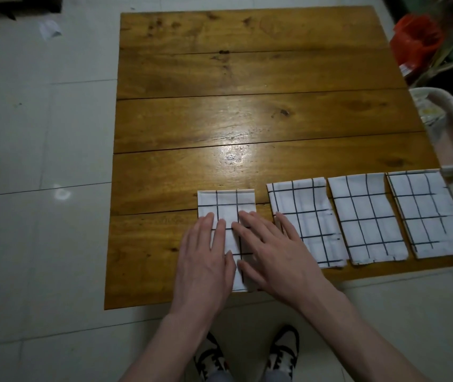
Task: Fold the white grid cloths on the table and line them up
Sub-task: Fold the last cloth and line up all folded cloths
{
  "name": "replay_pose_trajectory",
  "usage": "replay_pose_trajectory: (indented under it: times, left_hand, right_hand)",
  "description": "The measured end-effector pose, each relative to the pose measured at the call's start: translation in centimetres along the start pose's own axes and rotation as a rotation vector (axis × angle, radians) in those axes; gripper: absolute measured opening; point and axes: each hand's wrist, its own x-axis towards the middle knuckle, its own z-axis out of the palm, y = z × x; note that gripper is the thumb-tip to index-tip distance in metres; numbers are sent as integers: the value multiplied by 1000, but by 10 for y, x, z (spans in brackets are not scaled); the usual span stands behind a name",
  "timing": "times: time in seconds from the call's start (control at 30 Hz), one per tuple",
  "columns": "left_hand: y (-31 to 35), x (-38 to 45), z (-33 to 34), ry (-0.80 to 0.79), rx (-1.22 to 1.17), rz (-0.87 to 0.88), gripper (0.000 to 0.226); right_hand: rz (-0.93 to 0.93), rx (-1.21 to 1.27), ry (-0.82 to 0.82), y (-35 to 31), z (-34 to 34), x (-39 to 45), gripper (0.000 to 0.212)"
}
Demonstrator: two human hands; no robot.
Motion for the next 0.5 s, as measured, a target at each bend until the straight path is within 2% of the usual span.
replay_pose_trajectory:
  times: [0.5]
  left_hand:
    - [4,13,-2,1,30,-42,63]
  right_hand:
    - [25,57,7,3,-5,14,72]
